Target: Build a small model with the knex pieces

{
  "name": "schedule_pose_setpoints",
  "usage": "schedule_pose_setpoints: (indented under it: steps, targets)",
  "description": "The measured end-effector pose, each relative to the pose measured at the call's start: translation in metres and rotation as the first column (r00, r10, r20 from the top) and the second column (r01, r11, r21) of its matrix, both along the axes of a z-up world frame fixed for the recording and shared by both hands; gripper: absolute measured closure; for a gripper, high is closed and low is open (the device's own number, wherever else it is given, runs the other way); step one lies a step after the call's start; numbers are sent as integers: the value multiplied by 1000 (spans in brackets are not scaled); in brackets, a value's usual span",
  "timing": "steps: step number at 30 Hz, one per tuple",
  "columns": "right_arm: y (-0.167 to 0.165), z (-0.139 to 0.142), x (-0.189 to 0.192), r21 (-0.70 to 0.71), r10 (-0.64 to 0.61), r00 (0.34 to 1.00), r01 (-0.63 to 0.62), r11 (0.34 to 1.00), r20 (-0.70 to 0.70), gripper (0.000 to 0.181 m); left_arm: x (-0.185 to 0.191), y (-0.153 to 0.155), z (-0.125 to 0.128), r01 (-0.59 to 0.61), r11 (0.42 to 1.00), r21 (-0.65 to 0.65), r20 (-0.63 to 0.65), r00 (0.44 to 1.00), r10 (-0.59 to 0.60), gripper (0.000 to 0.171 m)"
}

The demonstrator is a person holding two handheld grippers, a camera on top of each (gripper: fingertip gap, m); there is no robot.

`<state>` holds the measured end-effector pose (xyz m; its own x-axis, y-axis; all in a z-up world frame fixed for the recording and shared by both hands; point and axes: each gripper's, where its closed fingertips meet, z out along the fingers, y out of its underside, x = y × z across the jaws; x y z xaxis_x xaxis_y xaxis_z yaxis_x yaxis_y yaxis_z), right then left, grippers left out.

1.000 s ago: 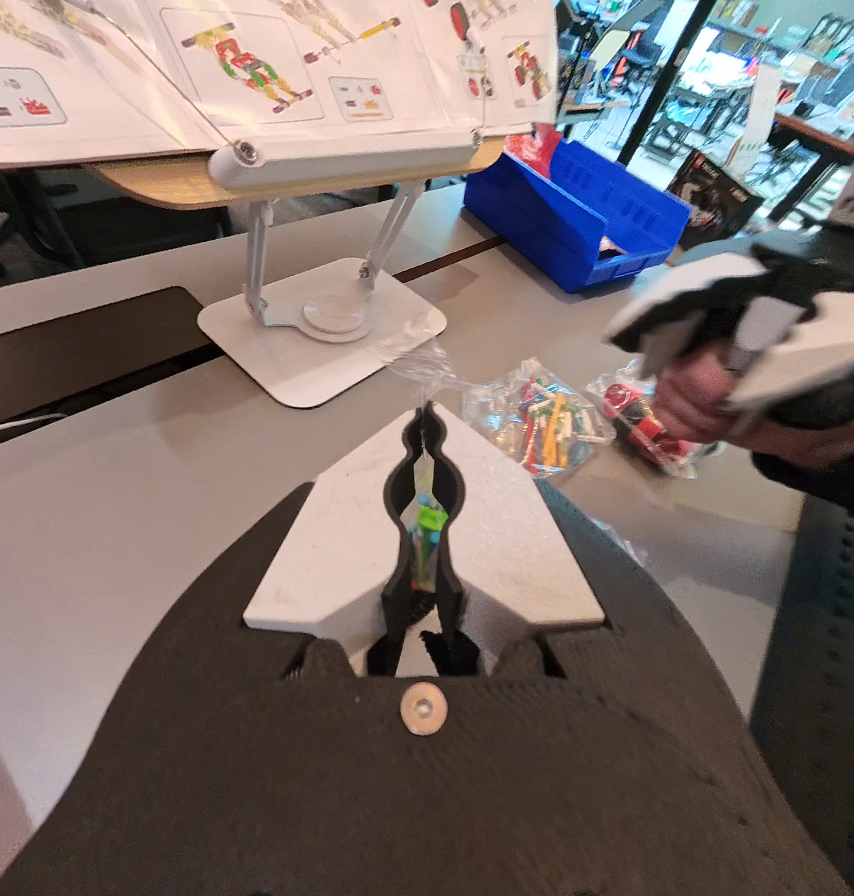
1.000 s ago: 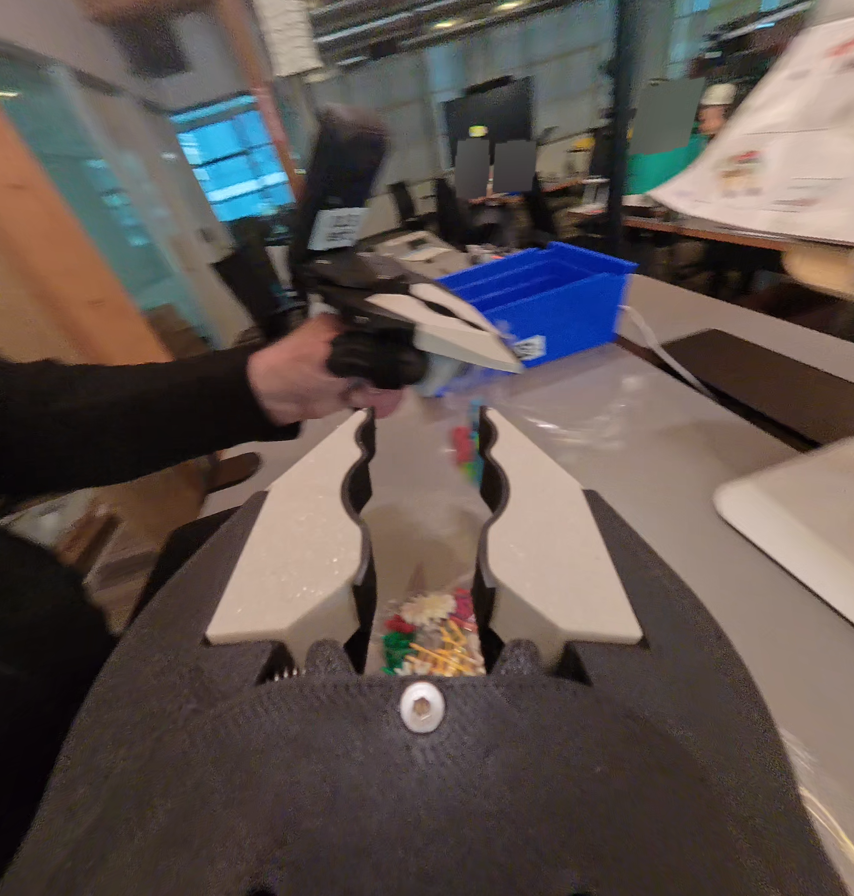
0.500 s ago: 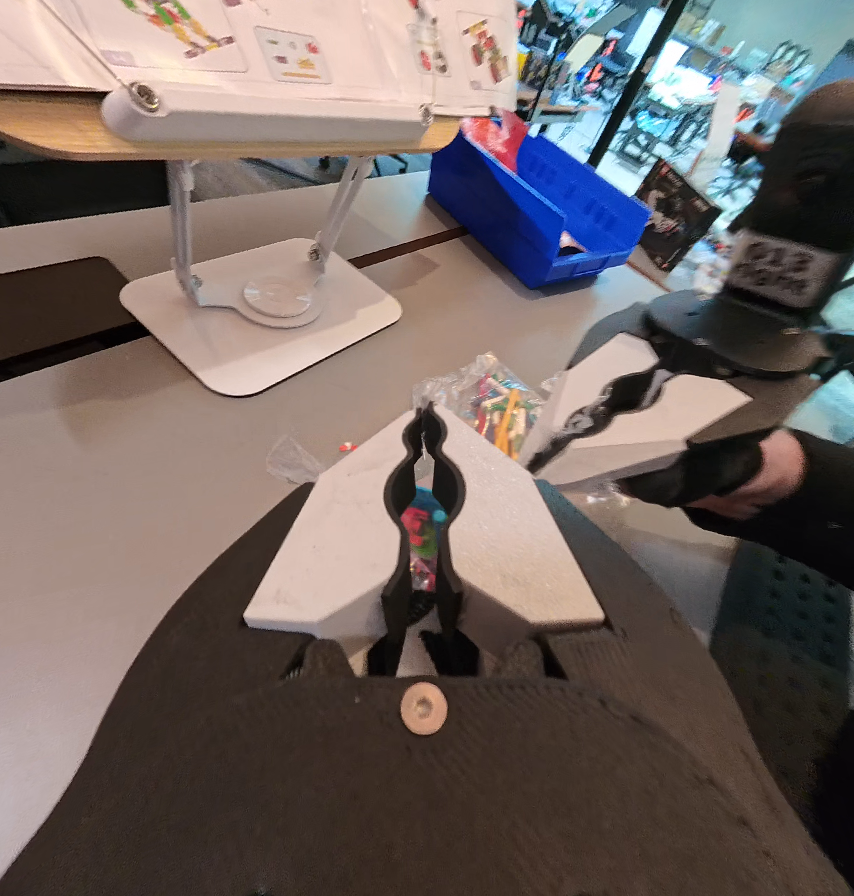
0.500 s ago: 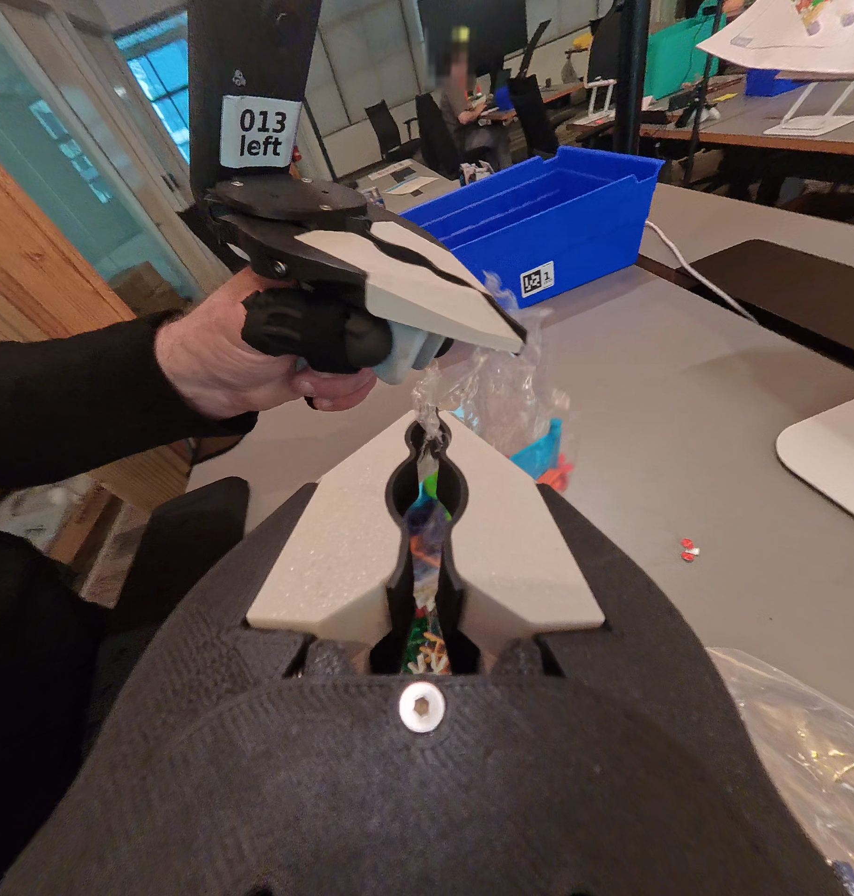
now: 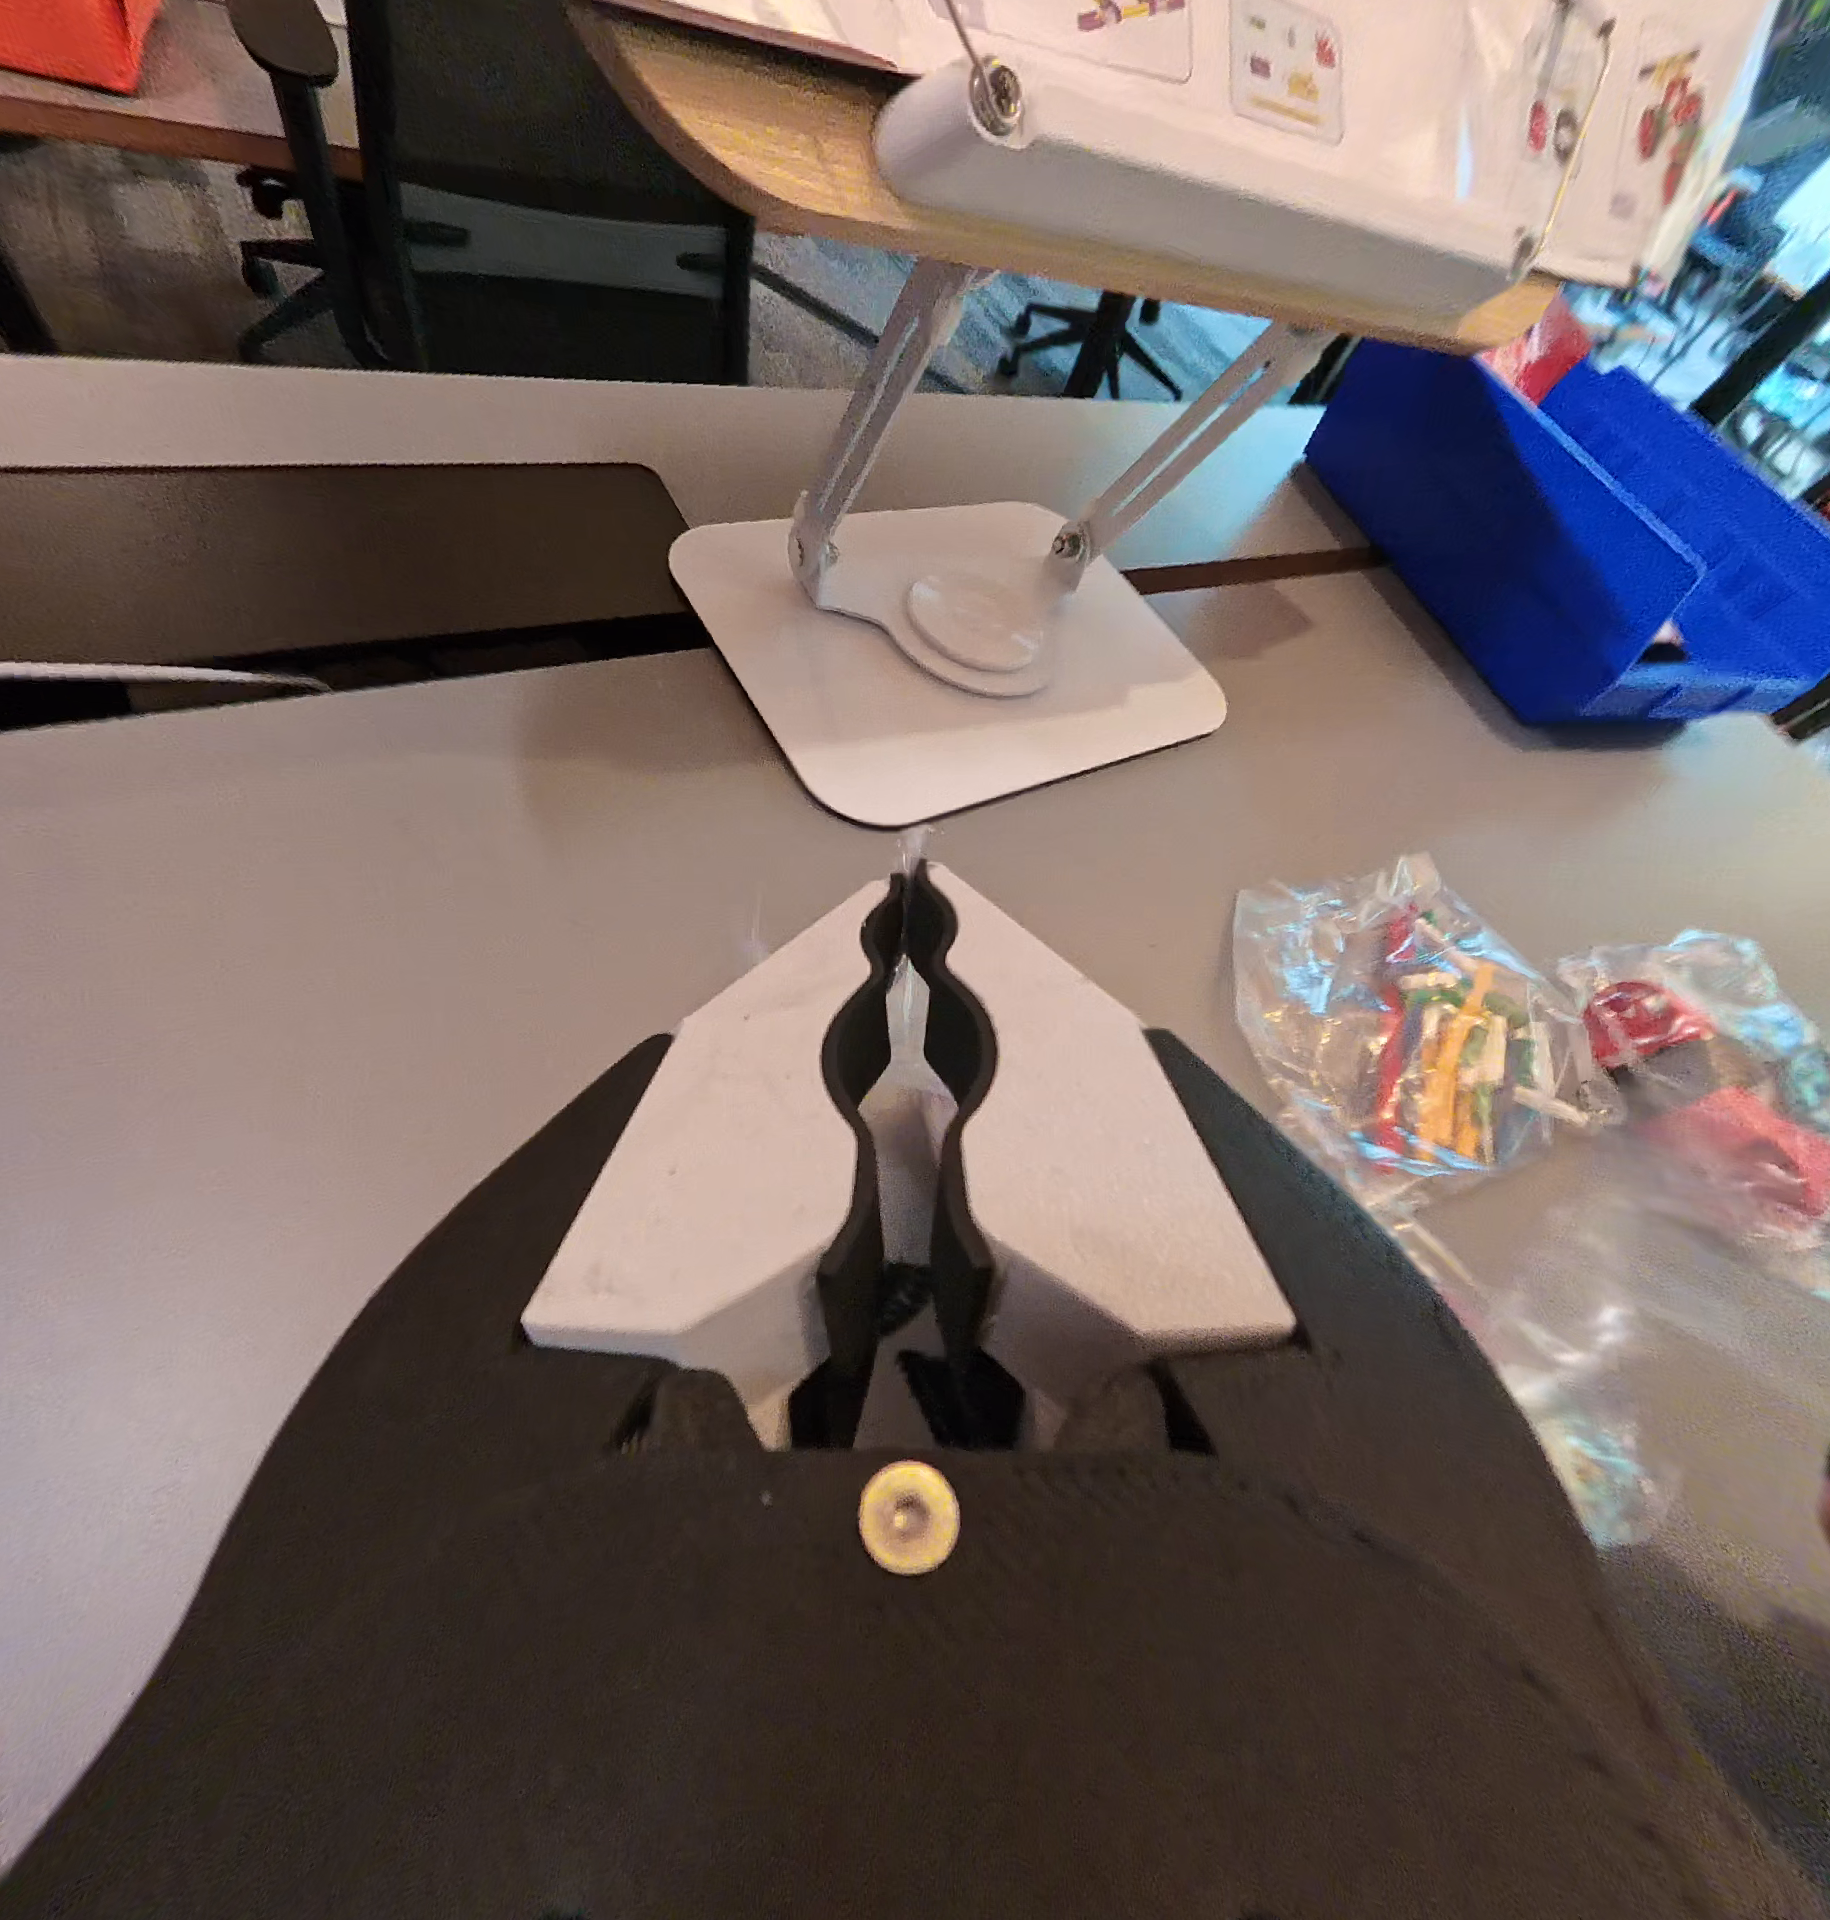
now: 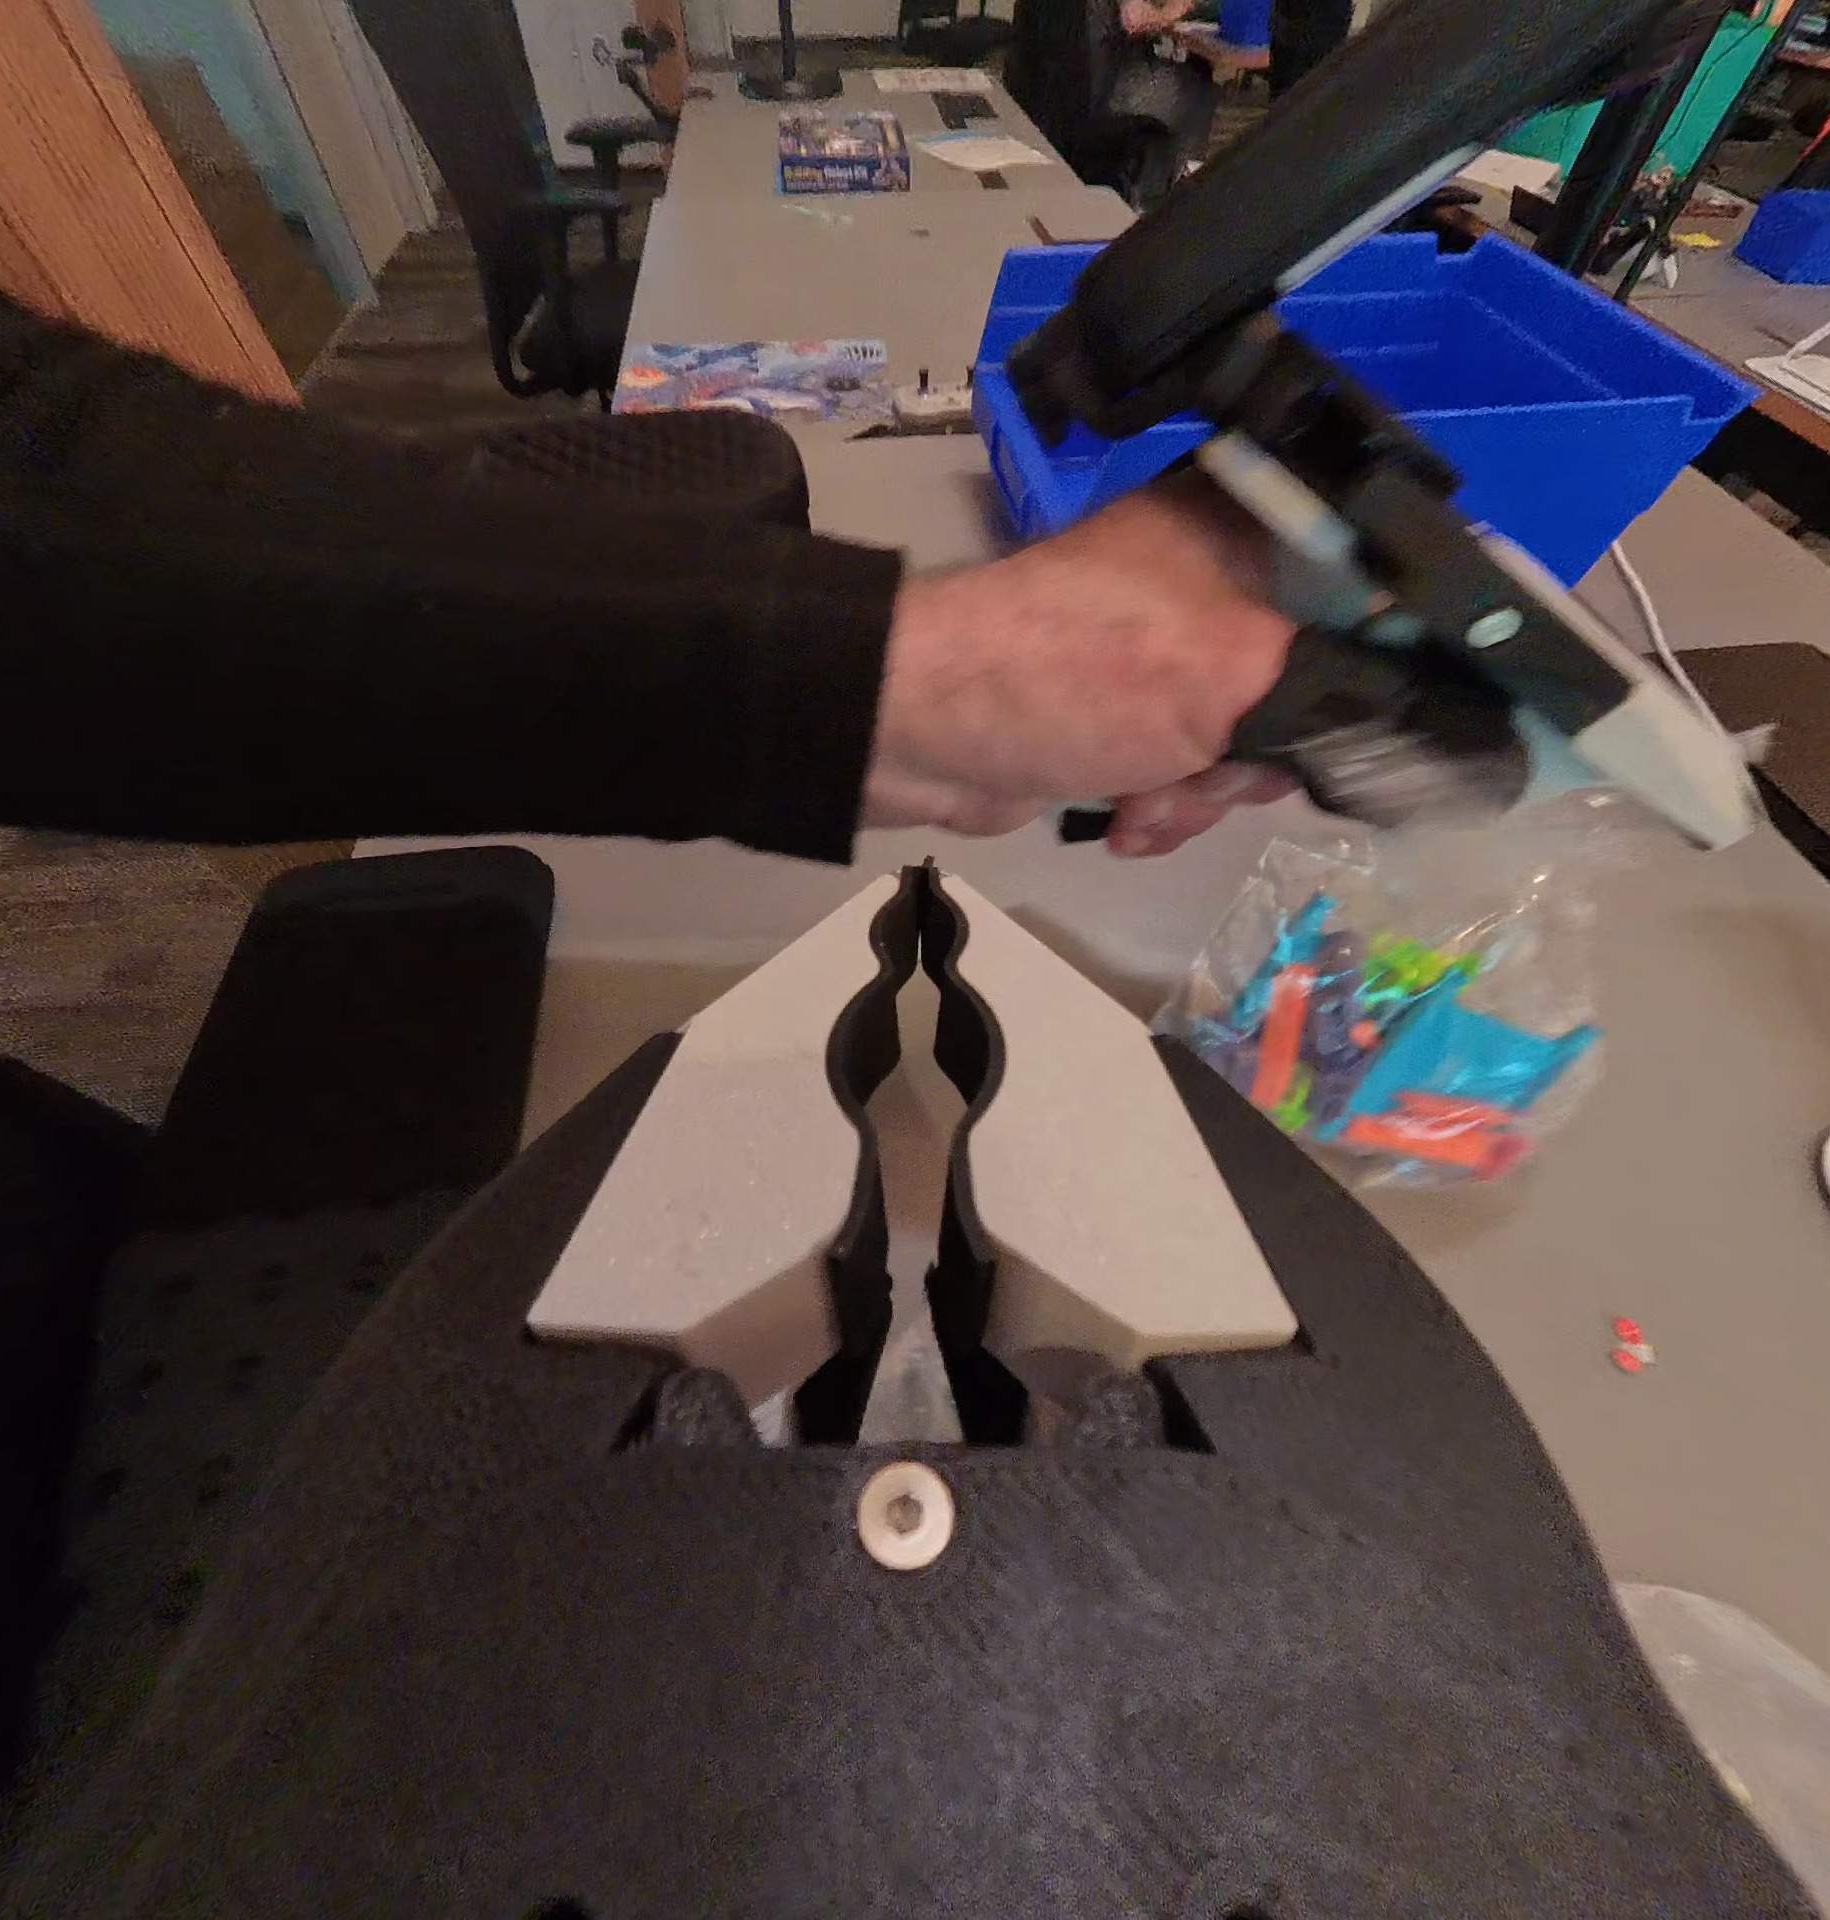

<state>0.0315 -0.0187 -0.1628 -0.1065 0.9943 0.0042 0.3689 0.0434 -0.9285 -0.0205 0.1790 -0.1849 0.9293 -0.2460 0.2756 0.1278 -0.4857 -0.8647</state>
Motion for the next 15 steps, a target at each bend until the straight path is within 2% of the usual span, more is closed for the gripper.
schedule_pose_setpoints:
  steps: [1, 3, 6, 8, 10, 11, 15]
  targets:
    - [3, -2, 2, -38, -34, 999, 33, 999, -14, 181, 1, 2, 1, 29, 1000, -2, -33, 999, -29, 171]
    - [25, 6, 17, -109, -122, 990, 113, 988, -74, 181, 12, -3, 9, 105, 995, -3, 0, 995, -105, 171]
    - [64, 20, 36, -102, -254, 963, 245, 964, -87, 181, 14, -10, 21, 100, 995, 4, 17, 995, -100, 171]
    - [83, 19, 35, -78, -326, 943, 321, 944, -71, 126, 26, -14, 26, 119, 993, 3, 2, 993, -119, 171]
    - [94, 5, 26, -75, -378, 926, 376, 924, -22, 86, 38, -16, 32, 139, 990, -3, -7, 990, -139, 171]
    - [100, 0, 21, -70, -400, 916, 399, 914, -13, 79, 44, -17, 35, 150, 989, 1, -9, 989, -150, 171]
    - [125, -6, 9, -14, -432, 901, 431, 902, -41, 88, 64, -22, 44, 201, 980, 10, 6, 980, -201, 171]
